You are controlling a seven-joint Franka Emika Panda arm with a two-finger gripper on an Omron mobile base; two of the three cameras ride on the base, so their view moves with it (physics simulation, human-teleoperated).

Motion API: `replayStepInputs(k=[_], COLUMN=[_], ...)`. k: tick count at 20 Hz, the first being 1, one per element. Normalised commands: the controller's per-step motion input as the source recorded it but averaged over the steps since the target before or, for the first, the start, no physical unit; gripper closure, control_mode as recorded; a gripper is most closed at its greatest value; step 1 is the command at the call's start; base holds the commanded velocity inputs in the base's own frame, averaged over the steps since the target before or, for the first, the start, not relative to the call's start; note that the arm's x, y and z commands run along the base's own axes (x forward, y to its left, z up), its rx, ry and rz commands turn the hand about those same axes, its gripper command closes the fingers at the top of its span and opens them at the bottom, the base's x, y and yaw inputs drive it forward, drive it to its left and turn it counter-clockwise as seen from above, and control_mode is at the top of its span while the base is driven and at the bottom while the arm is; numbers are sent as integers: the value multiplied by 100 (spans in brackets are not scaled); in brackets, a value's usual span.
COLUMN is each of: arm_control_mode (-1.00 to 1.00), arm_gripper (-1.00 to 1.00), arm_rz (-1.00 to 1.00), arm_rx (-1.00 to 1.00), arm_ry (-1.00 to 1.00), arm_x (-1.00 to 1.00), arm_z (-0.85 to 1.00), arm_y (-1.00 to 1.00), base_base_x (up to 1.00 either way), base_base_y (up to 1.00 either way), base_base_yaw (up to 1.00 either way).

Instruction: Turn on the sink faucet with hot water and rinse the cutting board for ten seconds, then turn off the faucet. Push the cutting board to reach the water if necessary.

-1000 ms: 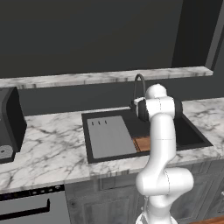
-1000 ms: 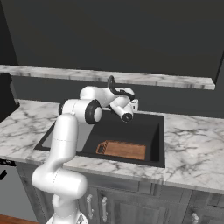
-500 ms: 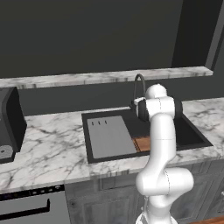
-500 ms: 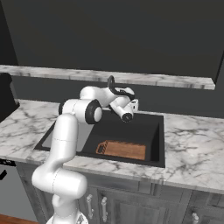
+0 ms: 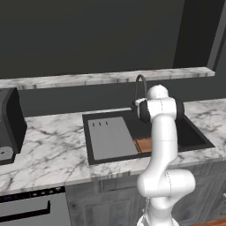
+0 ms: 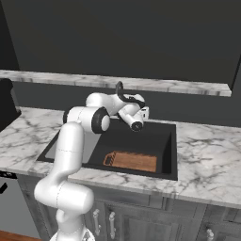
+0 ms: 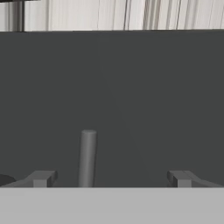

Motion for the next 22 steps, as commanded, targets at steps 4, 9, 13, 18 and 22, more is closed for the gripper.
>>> replayStepInputs(k=[4, 9, 13, 18, 22], arm_control_mode=[-100, -100, -100, -100, -100], arm_gripper=[100, 100, 100, 100, 100], arm_rz=[0, 0, 0, 0, 0], arm_rx=[0, 0, 0, 0, 0], arm_ry=[0, 0, 0, 0, 0], arm_x=[0, 0, 0, 0, 0], arm_z=[0, 0, 0, 0, 0], arm_y=[0, 0, 0, 0, 0], base_base_x=[0, 0, 0, 0, 0], base_base_y=[0, 0, 0, 0, 0], base_base_yaw=[0, 0, 0, 0, 0])
